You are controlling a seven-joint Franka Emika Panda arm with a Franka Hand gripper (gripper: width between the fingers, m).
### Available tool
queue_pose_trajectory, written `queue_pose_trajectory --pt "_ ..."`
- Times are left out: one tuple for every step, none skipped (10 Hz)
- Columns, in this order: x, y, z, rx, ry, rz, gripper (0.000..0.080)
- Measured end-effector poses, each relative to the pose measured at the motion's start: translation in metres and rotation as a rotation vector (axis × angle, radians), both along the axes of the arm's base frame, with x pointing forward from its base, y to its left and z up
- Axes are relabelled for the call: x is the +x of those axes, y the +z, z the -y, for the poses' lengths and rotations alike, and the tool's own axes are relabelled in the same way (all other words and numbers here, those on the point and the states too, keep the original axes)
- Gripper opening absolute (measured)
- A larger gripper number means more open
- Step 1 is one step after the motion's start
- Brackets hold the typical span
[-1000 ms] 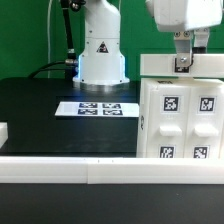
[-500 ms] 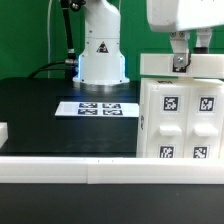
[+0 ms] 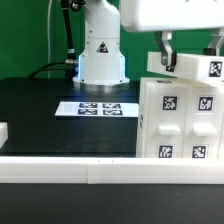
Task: Assemble cabinet
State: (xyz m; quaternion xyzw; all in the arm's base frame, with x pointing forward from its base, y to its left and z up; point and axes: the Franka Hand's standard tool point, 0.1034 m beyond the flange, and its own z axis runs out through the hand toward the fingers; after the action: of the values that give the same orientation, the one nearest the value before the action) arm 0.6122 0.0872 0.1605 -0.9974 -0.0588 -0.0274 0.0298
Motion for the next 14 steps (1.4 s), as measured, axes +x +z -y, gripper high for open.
queue_pose_trajectory --pt "0.0012 0.0003 -0.0002 0.007 -0.128 0.007 0.0561" --pt "0.0024 0.0005 -0.0007 0.017 -0.281 0.006 0.0561" --pt "0.0027 0.0004 0.0001 0.024 -0.413 -0.002 0.0561" --pt "0.0029 0.0003 0.0010 0.030 -0.515 -0.008 0.0561" --pt "0.0030 0.0002 0.0011 0.034 -0.577 -0.012 0.0561" --pt "0.0035 0.0005 0.0019 0.042 -0.673 -0.018 0.0561" --pt "0.0038 0.0004 0.0022 0.052 -0.768 -0.025 0.0561" --pt "0.0040 0.0007 0.0022 0.060 -0.857 -0.032 0.0561" --pt "0.0042 0.0009 0.0021 0.069 -0.946 -0.039 0.0561" --pt "0.0045 0.0012 0.0025 0.077 -1.050 -0.046 0.0561" --pt "0.0046 0.0012 0.0029 0.081 -1.127 -0.052 0.0561" --pt "0.0047 0.0012 0.0034 0.086 -1.195 -0.056 0.0561" --pt "0.0048 0.0008 0.0049 0.120 -1.397 -0.056 0.0561" --pt "0.0032 -0.0008 0.0071 0.141 -1.528 -0.059 0.0561"
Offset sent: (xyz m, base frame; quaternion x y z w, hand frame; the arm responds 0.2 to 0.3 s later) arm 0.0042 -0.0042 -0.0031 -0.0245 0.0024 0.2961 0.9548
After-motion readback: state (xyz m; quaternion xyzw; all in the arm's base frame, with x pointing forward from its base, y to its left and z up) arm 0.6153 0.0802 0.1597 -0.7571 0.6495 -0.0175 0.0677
